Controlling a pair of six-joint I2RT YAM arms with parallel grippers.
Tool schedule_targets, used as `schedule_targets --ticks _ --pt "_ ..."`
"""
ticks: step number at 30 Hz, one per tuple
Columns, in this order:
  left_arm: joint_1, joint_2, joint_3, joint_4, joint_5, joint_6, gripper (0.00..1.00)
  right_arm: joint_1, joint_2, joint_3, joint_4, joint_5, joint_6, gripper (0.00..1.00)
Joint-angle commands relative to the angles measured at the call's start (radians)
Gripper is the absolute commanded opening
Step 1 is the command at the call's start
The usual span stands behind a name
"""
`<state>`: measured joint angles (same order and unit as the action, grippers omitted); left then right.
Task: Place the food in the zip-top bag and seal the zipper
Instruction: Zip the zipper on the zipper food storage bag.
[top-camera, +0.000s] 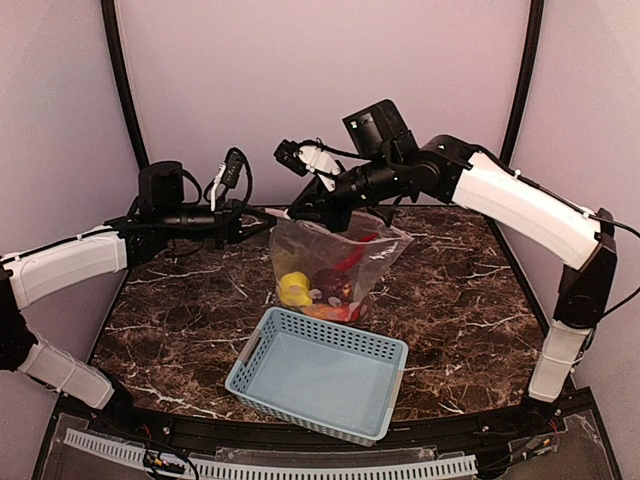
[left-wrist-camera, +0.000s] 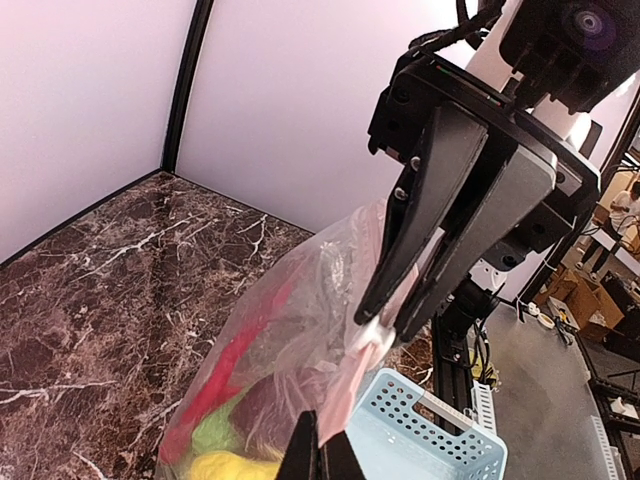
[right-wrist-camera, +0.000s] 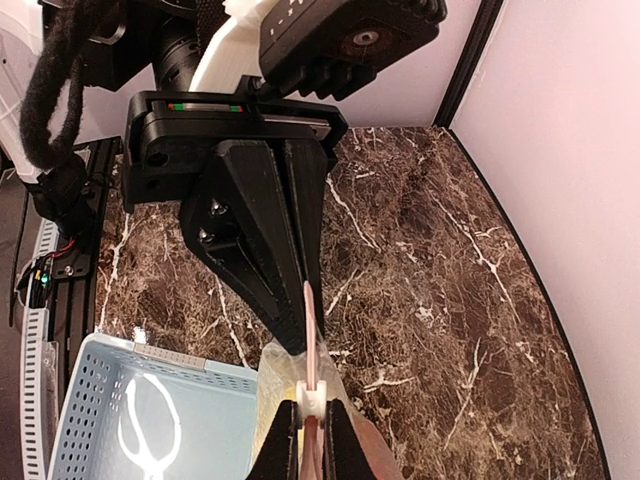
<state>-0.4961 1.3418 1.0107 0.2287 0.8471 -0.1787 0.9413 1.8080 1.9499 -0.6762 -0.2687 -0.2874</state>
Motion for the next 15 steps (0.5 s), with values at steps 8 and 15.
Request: schedule_targets --ticks 8,15 --pt "0.056 -0.064 -0.018 -0.008 -0.029 0.001 0.01 -0.015 -0.057 -0.049 -0.028 0.044 0.023 0.00" --pt "0.078 -0.072 -0.022 -0.006 -0.025 -0.001 0.01 -0.015 -0.075 -0.067 -0.029 0.072 0.031 0.00"
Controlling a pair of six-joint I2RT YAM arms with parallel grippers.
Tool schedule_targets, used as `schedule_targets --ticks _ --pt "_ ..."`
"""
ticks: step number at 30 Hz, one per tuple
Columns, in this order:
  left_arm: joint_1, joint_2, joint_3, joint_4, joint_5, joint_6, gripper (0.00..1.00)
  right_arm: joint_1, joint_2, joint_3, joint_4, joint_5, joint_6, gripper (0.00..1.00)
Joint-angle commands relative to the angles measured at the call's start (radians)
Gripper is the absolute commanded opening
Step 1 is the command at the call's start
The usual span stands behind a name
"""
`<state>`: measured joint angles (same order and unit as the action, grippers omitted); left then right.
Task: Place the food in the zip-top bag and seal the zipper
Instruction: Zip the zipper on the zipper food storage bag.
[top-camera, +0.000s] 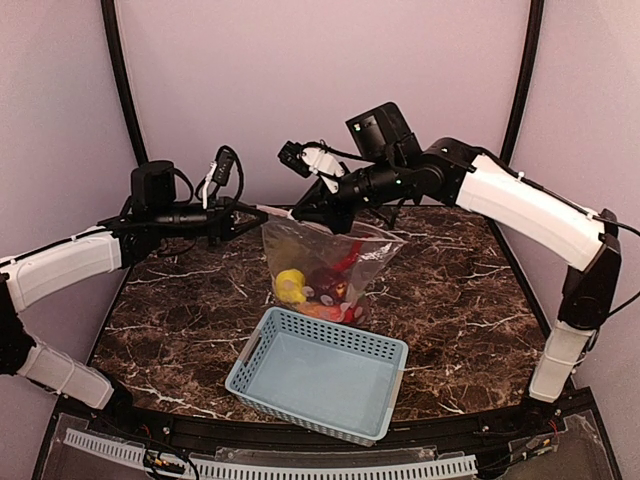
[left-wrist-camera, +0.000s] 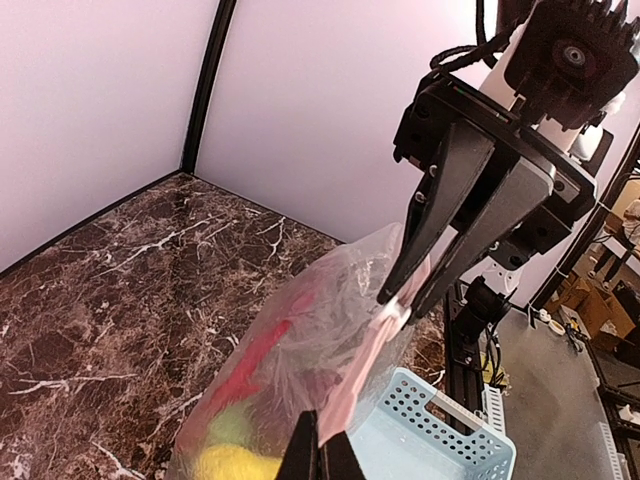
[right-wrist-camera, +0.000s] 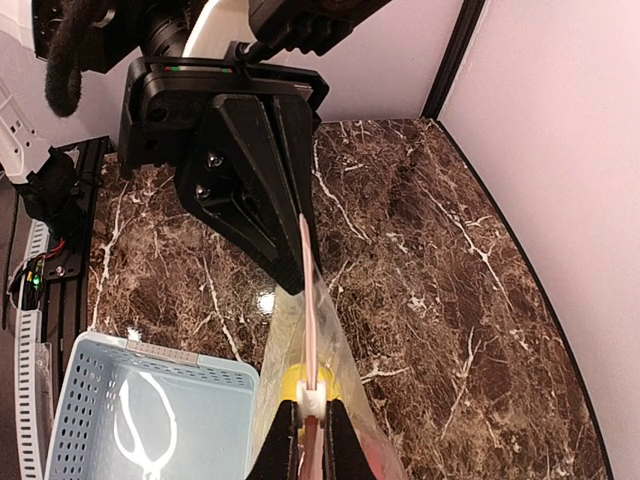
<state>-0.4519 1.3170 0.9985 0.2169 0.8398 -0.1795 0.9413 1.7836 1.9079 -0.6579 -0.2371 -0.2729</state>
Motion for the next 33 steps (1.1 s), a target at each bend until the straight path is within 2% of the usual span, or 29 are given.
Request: schedule_targets --ticks 1,33 --pt "0.037 -0.049 -0.010 0.007 -0.018 -0.002 0.01 -0.015 -0.054 -0.028 -0.047 0.043 0.019 0.00" --pt "0.161 -0.084 -0.033 0.028 -0.011 -0.026 0.01 -0.015 -0.147 -0.149 -0.046 0.123 0.062 0.00"
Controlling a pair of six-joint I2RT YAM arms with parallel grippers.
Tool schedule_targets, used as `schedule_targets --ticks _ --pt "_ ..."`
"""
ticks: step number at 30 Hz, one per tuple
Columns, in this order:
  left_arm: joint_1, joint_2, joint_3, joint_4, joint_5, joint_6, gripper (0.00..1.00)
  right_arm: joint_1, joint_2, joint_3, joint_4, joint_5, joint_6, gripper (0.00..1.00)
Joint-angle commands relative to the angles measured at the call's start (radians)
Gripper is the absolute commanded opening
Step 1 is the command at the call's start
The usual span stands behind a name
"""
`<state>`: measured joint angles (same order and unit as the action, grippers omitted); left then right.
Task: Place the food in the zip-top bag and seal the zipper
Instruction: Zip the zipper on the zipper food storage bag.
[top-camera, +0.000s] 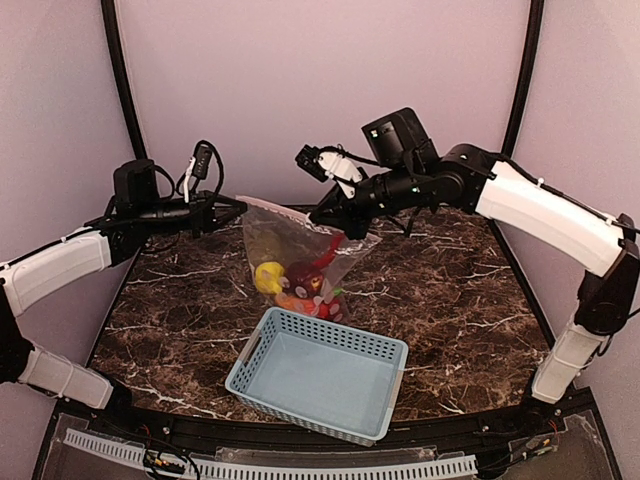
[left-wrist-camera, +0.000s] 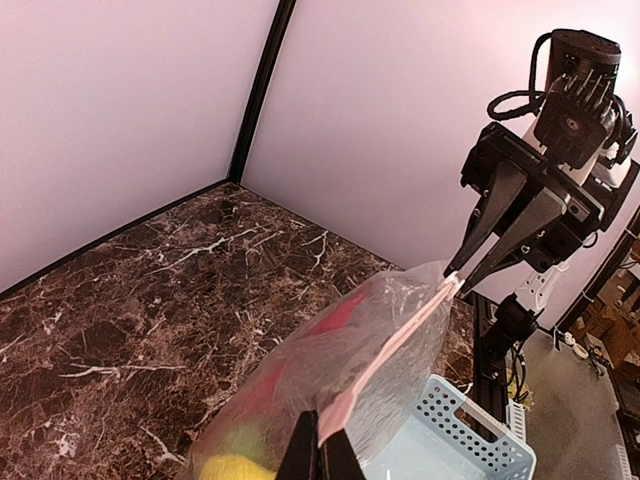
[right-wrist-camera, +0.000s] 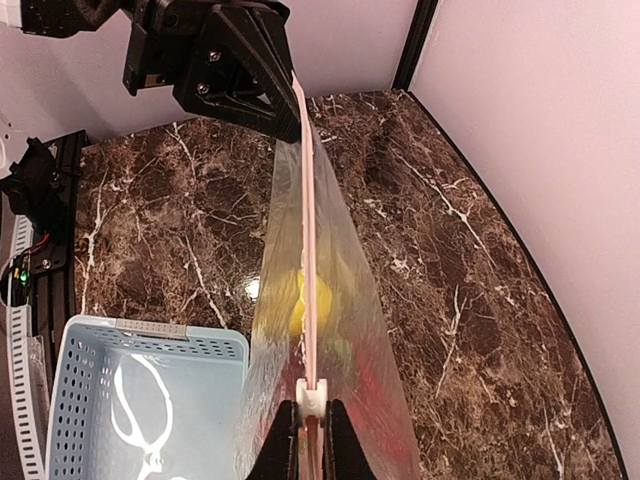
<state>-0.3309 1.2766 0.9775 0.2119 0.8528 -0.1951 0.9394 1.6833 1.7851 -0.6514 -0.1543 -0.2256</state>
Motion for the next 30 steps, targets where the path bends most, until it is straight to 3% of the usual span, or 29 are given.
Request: schedule_targets --ticks 1,30 --pt "0.044 -0.044 -0.015 0.032 -0.024 -0.011 0.01 -0.013 -0.050 -0.030 -0.053 0.043 0.015 0.00" --pt "0.156 -0.060 -0.032 0.065 -0.011 -0.041 0.01 -0.013 -0.159 -0.159 -0.069 0.101 0.072 0.00"
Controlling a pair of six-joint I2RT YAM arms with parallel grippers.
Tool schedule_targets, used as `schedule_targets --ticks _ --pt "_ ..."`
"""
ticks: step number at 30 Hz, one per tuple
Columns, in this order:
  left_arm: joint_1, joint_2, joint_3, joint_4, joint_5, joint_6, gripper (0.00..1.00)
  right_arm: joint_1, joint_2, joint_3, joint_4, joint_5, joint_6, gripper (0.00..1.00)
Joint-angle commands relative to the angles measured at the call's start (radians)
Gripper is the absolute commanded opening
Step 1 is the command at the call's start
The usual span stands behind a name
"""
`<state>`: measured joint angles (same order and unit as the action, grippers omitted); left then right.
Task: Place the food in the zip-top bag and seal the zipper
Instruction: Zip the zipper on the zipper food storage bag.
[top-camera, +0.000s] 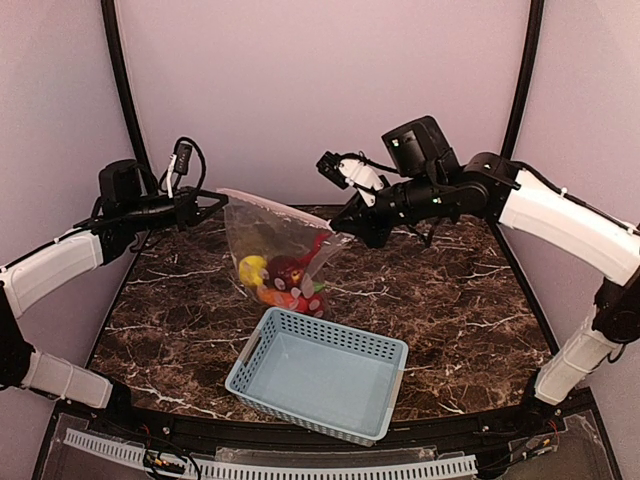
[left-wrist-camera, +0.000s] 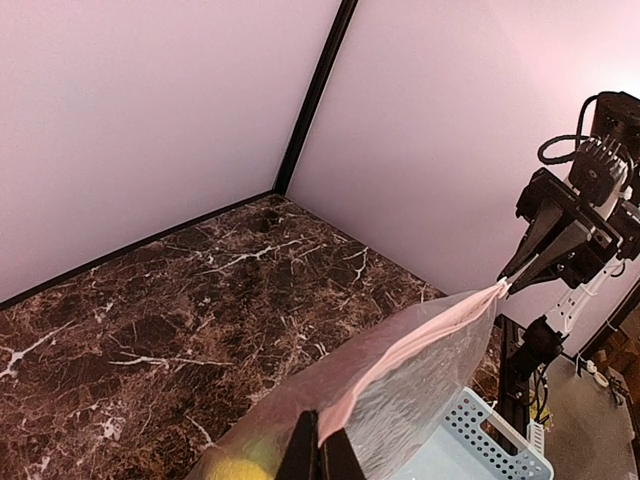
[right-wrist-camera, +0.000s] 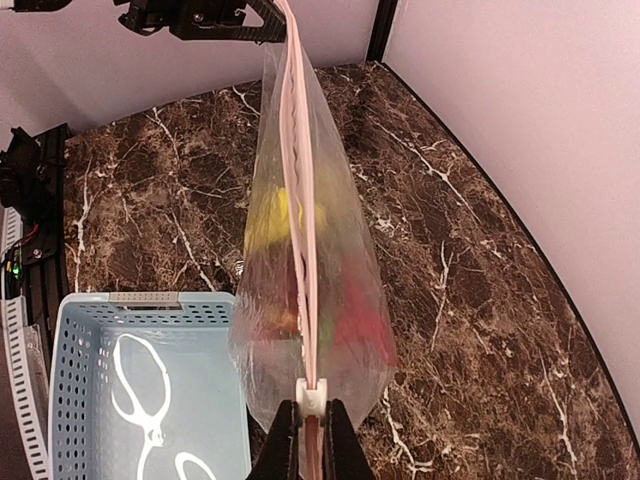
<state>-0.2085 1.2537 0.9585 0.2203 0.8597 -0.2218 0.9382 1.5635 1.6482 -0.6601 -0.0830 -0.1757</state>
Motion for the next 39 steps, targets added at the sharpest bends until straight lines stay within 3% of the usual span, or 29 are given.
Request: schedule_targets --ticks 1,16,20,21,23,25,29,34,39 --pt "0.036 -0.037 -0.014 0.058 -0.017 -0.014 0.01 -0.012 -0.043 -0.027 -0.060 0.031 0.024 0.00" --pt "0.045 -0.033 -0.012 0.054 0.034 -0.011 0.03 -0.012 -0.022 -0.005 -0.057 -0.022 0.042 0.00" --pt "0.042 -0.058 0.003 -0.009 0.005 0.053 0.28 -0.010 -0.013 0.002 -0.033 -0.045 0.048 0.00" --pt "0.038 -0.067 0.007 -0.024 -0.018 0.065 0.45 -0.010 -0.013 0.002 -0.025 -0.053 0.050 0.00" --pt "0.025 -0.100 0.023 -0.083 -0.075 0.122 0.64 -0.010 -0.011 0.002 -0.015 -0.064 0.053 0.00" --pt "-0.003 -0.155 0.050 -0.170 -0.168 0.192 0.73 -0.010 -0.009 0.004 -0.006 -0.069 0.054 0.00" --pt "-0.104 -0.207 0.137 -0.368 -0.338 0.360 0.83 -0.009 -0.009 -0.011 0.021 -0.084 0.058 0.00" --pt "-0.274 -0.162 0.248 -0.463 -0.364 0.416 0.86 -0.008 -0.022 -0.047 0.064 -0.104 0.068 0.00" --pt "-0.452 -0.018 0.361 -0.512 -0.384 0.469 0.88 -0.008 -0.038 -0.078 0.089 -0.112 0.073 0.00"
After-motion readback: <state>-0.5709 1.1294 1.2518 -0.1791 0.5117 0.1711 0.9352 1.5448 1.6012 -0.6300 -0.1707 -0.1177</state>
